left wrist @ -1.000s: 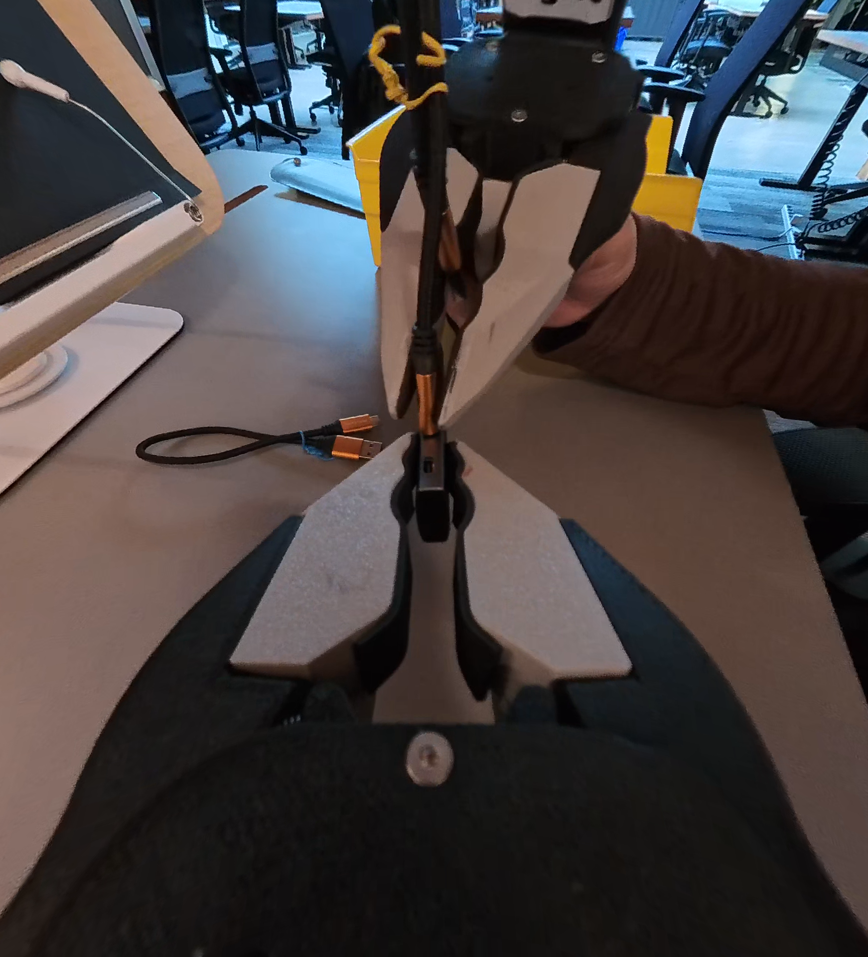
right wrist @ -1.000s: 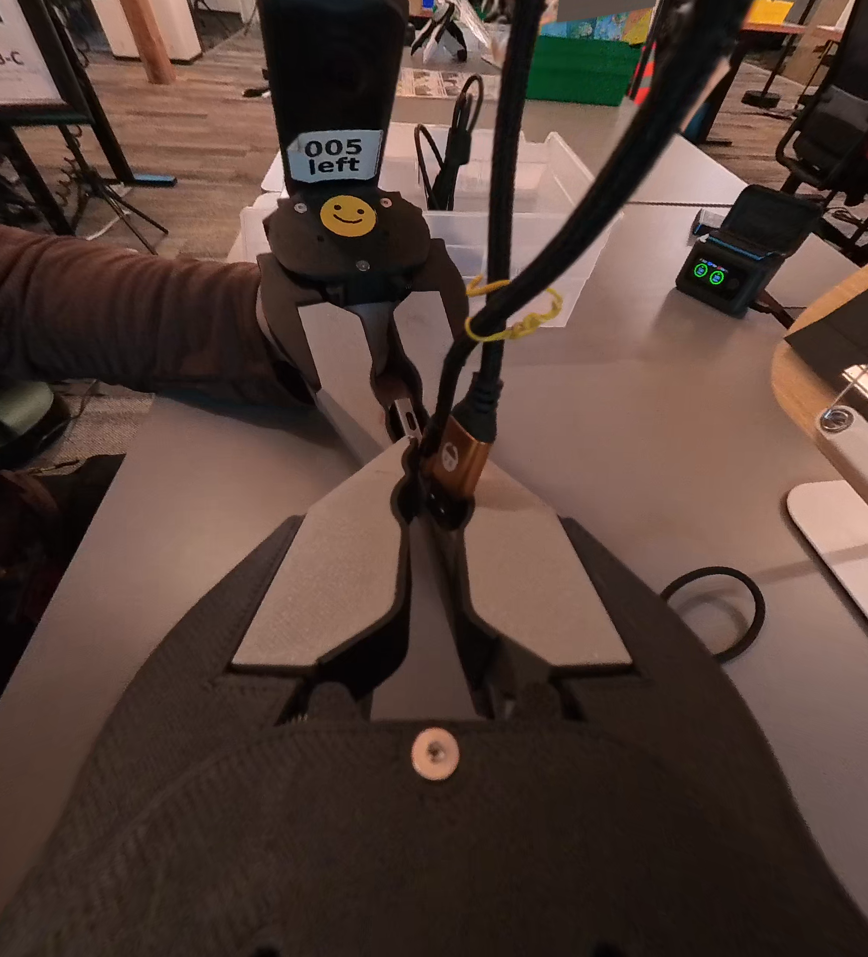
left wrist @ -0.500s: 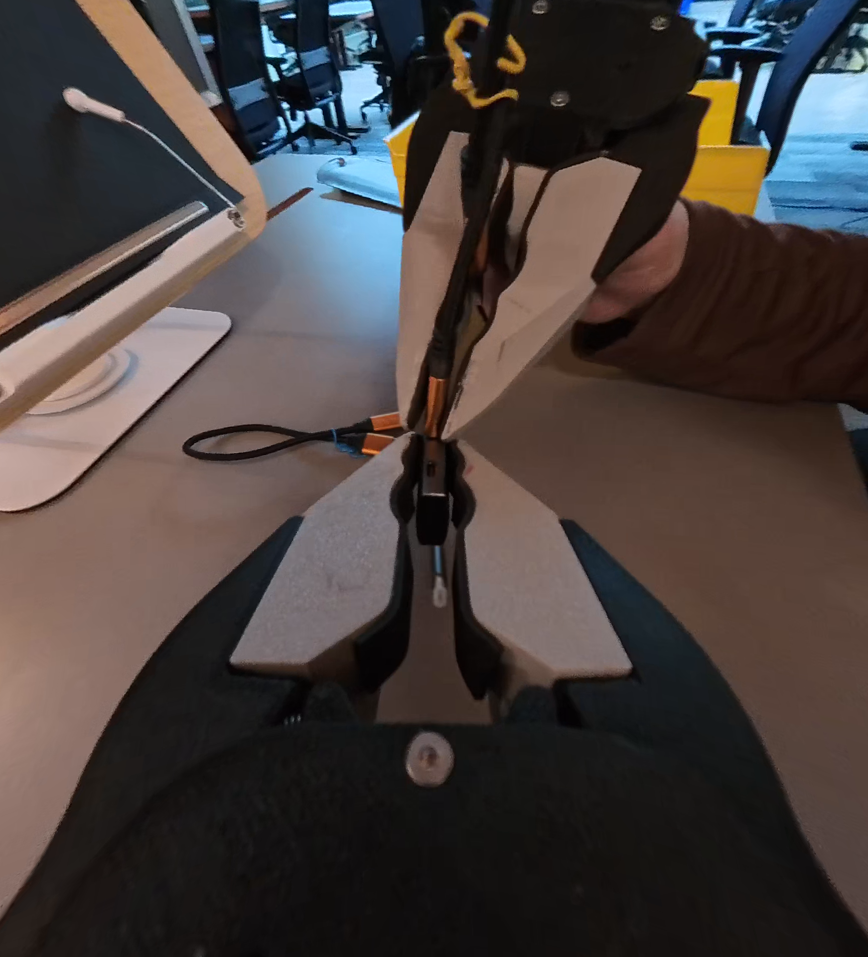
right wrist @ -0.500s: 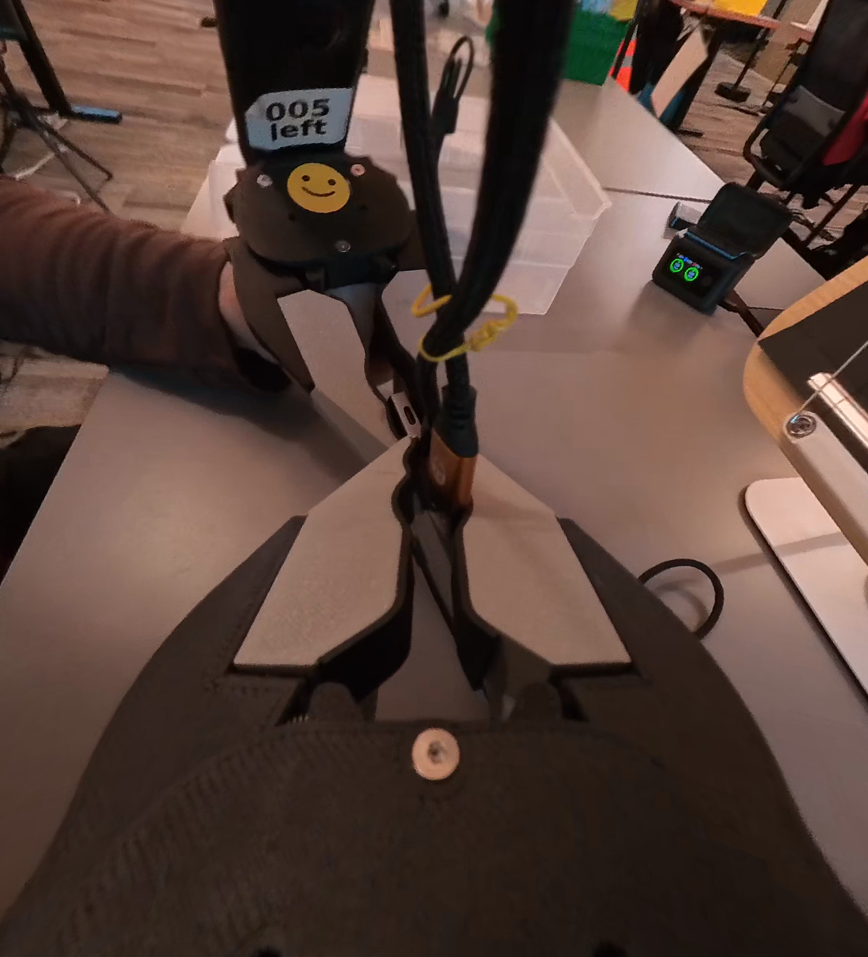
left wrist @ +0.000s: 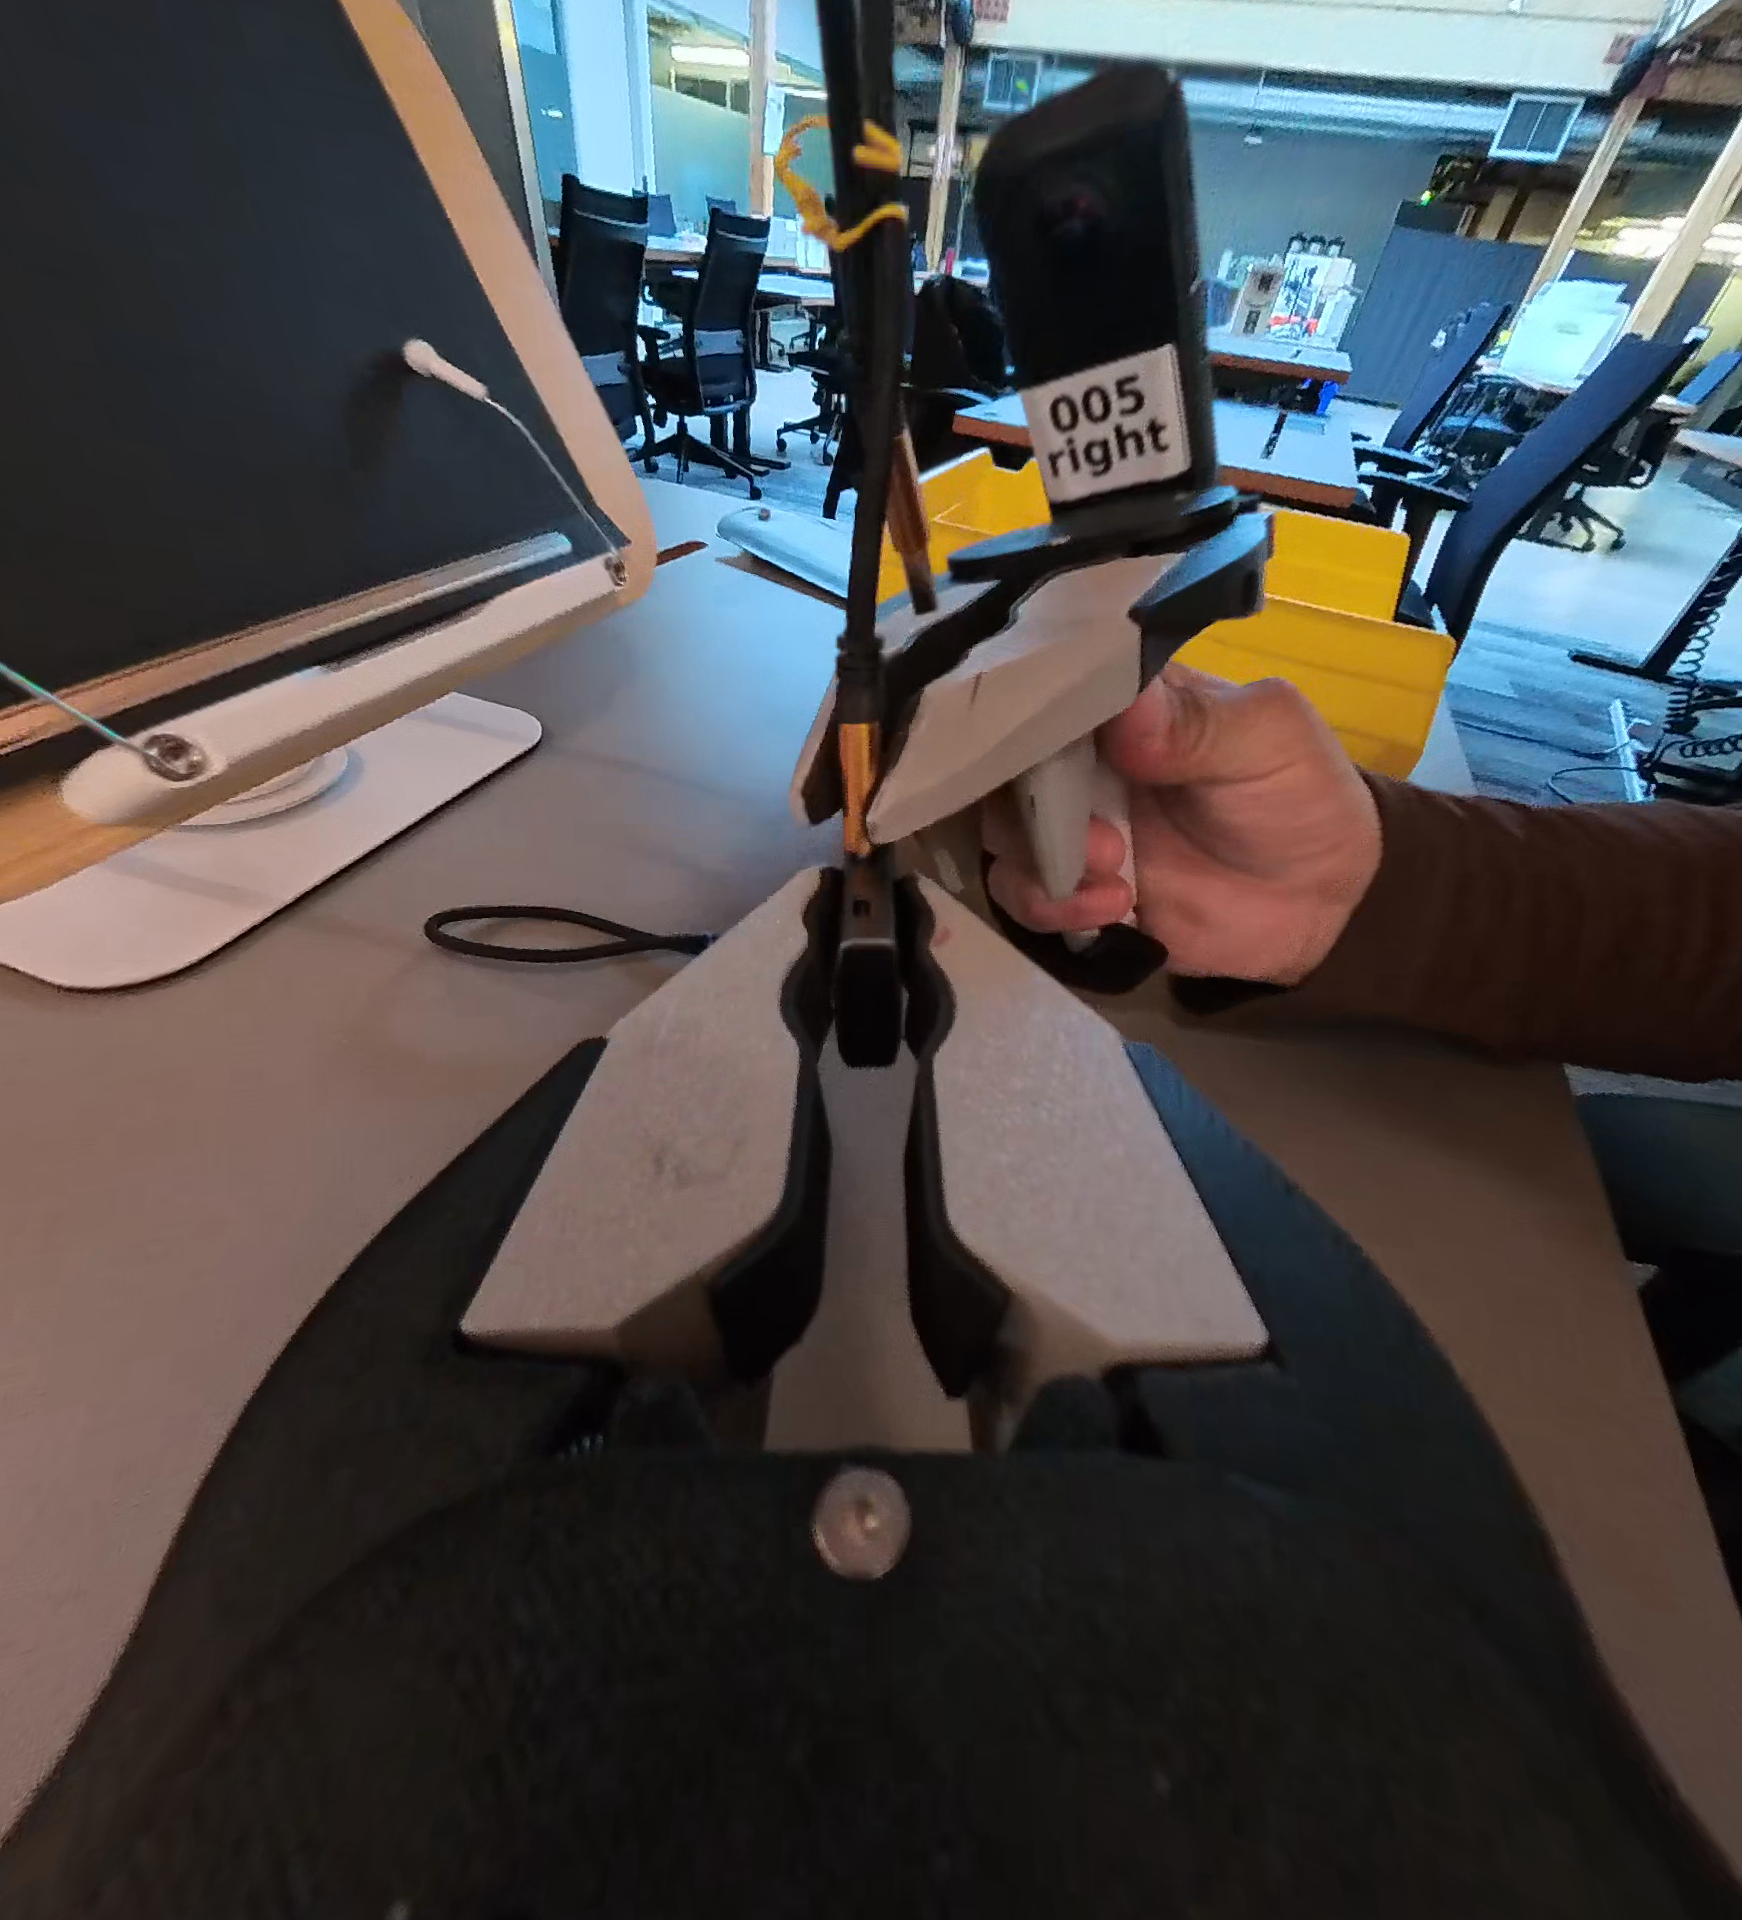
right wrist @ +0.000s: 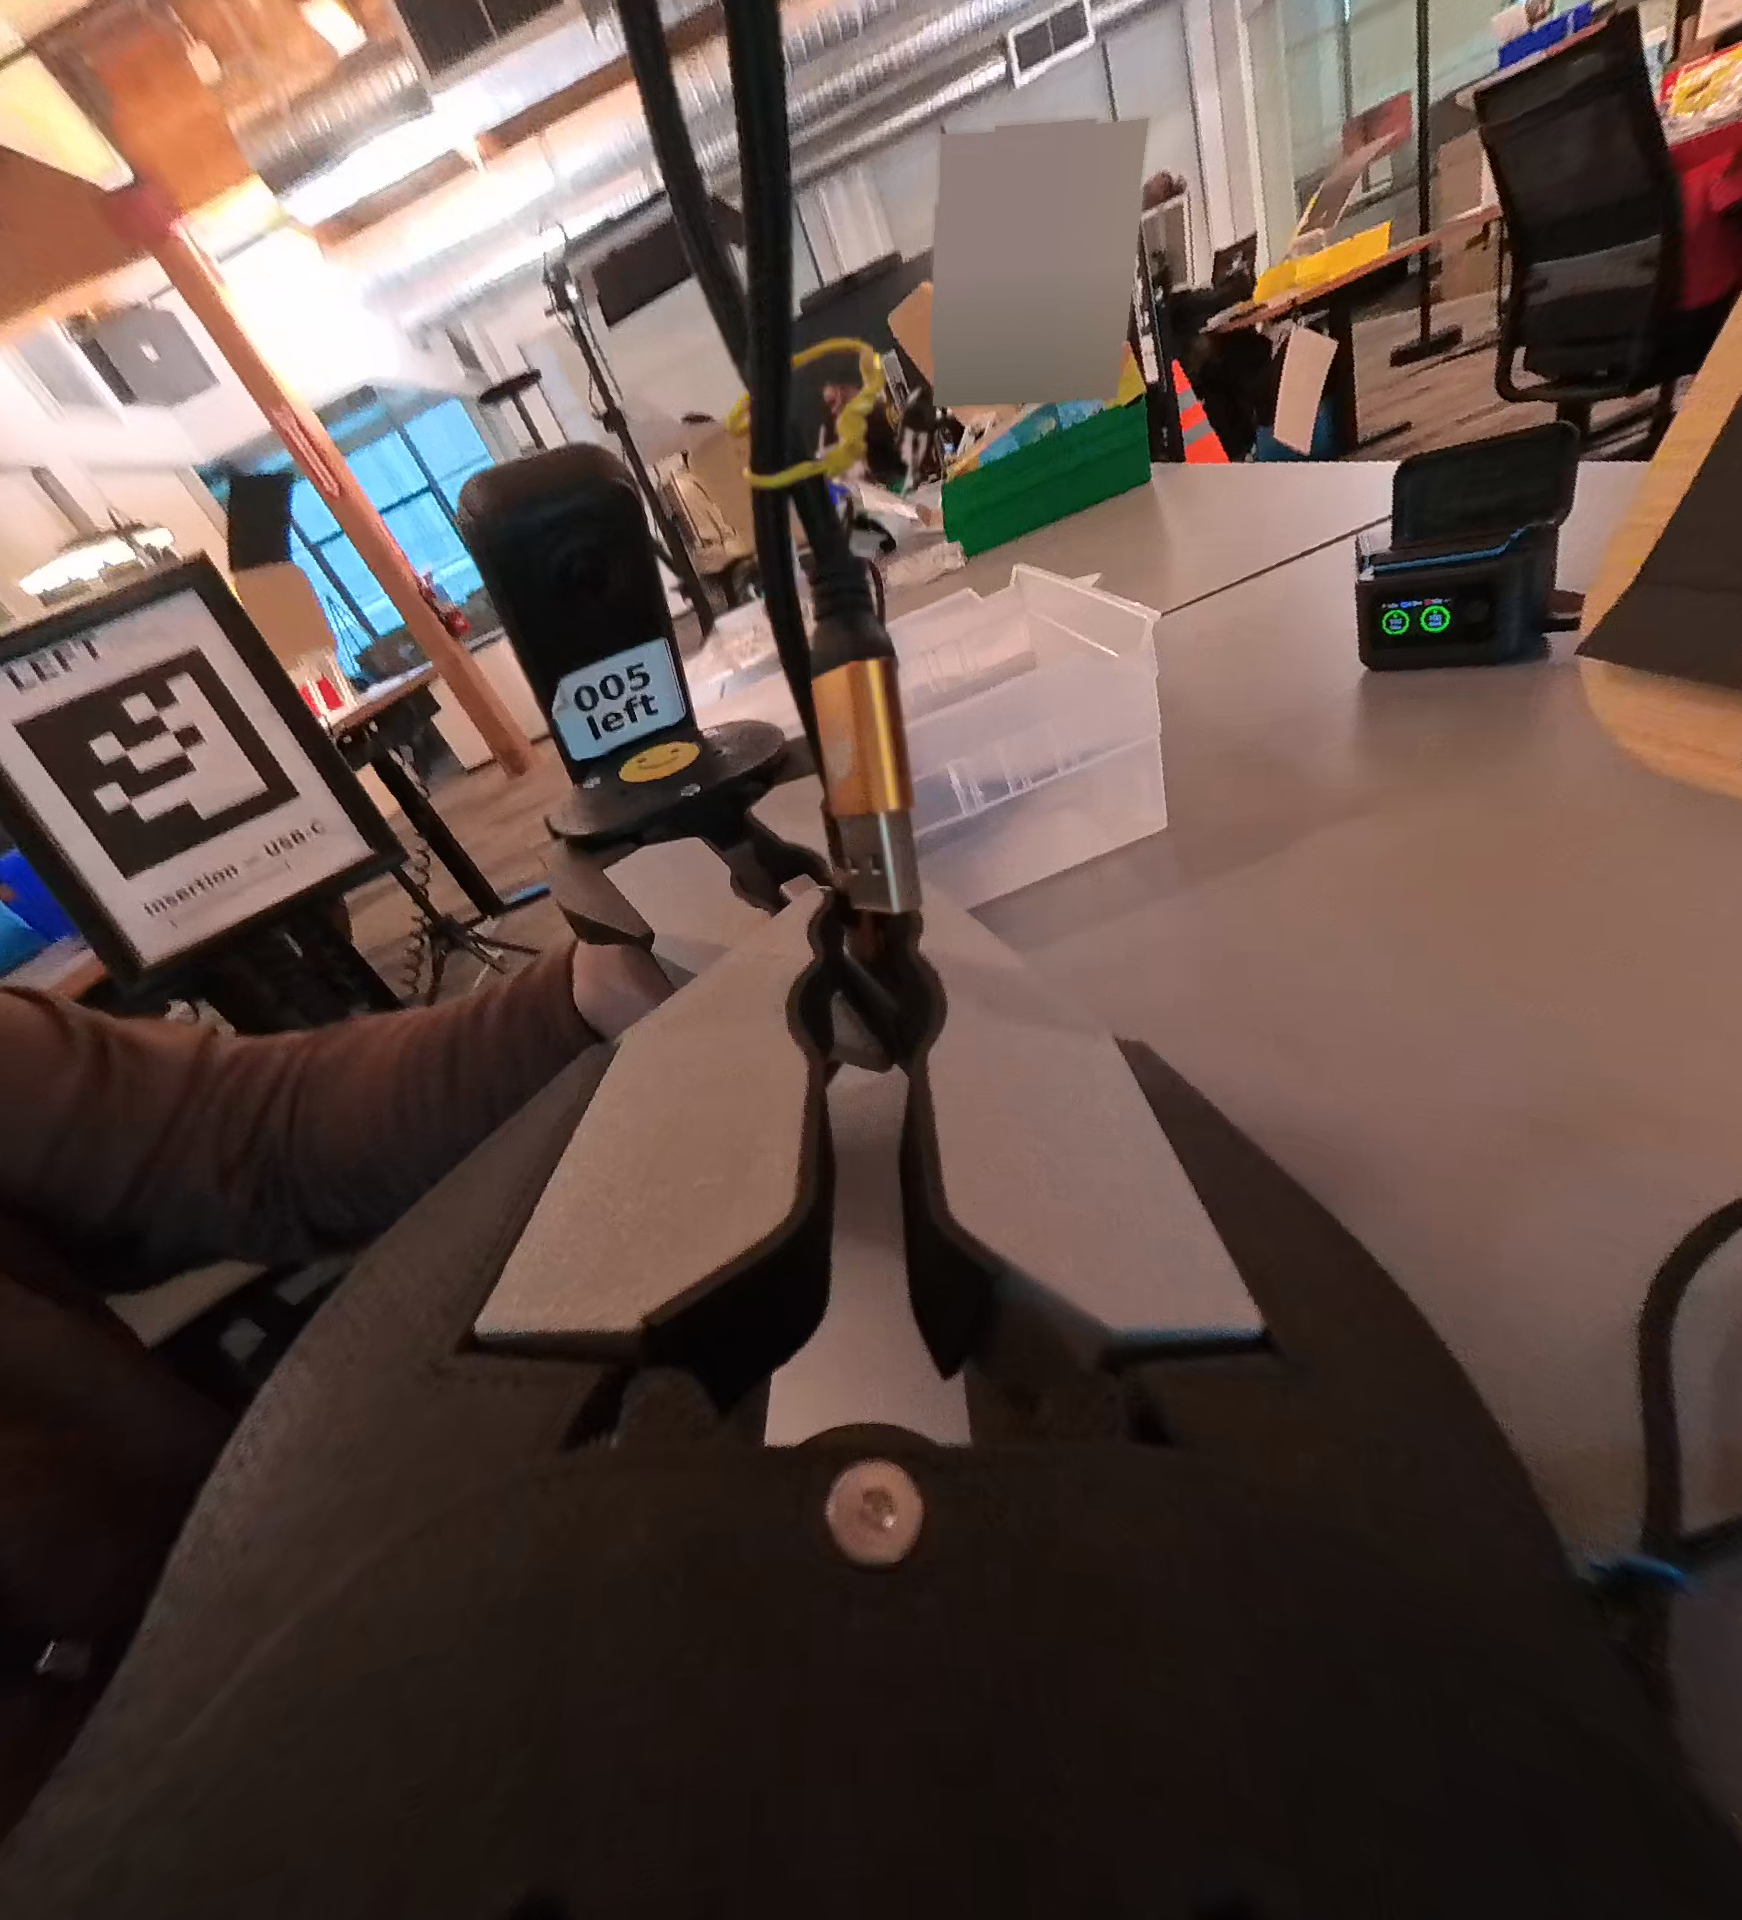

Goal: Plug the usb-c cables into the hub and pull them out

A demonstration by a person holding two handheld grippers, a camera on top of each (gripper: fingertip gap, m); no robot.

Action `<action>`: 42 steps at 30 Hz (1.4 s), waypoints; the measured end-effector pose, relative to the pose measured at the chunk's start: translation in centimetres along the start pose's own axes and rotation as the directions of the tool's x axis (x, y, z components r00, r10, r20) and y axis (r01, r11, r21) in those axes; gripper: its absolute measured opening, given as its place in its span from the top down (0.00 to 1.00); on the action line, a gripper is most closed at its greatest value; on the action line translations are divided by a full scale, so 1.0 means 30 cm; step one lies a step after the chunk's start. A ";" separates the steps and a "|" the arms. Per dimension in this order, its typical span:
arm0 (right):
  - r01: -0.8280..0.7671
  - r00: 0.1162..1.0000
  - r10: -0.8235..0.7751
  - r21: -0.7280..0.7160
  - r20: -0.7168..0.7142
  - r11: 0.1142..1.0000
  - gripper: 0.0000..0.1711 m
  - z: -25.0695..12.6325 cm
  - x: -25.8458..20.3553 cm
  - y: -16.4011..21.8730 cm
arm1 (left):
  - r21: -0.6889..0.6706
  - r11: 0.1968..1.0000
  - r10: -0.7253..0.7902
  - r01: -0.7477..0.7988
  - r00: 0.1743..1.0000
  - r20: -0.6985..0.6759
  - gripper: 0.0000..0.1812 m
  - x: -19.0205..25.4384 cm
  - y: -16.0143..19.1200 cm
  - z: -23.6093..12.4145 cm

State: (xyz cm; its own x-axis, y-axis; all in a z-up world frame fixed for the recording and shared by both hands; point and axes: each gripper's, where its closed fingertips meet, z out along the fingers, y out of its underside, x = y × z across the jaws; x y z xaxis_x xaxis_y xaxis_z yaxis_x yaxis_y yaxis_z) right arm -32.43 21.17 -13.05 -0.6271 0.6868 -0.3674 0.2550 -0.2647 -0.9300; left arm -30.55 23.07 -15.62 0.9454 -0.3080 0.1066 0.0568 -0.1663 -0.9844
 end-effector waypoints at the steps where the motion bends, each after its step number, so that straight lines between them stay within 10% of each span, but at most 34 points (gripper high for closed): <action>1: -0.005 1.000 0.005 0.016 0.001 1.000 0.98 0.002 -0.004 -0.008 | 0.012 1.000 -0.005 0.005 1.000 -0.003 0.95 0.001 -0.008 -0.004; 9: -0.128 0.990 0.117 0.166 0.072 0.978 0.98 0.004 -0.021 -0.070 | 0.113 0.990 -0.077 0.084 0.995 -0.065 0.95 0.008 -0.068 -0.047; 42: 0.116 0.988 -0.116 0.011 0.098 0.993 0.92 -0.015 -0.107 -0.056 | 0.185 0.981 -0.029 0.052 0.991 -0.129 0.95 0.066 -0.095 -0.030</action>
State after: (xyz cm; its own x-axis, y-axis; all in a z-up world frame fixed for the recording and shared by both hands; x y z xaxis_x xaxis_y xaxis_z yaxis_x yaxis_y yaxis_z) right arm -30.52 19.70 -10.29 -0.7218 0.6431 -0.2558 0.1726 -0.1906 -0.9664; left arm -29.13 22.09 -12.48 0.8942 -0.4212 0.1519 0.1646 -0.0063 -0.9863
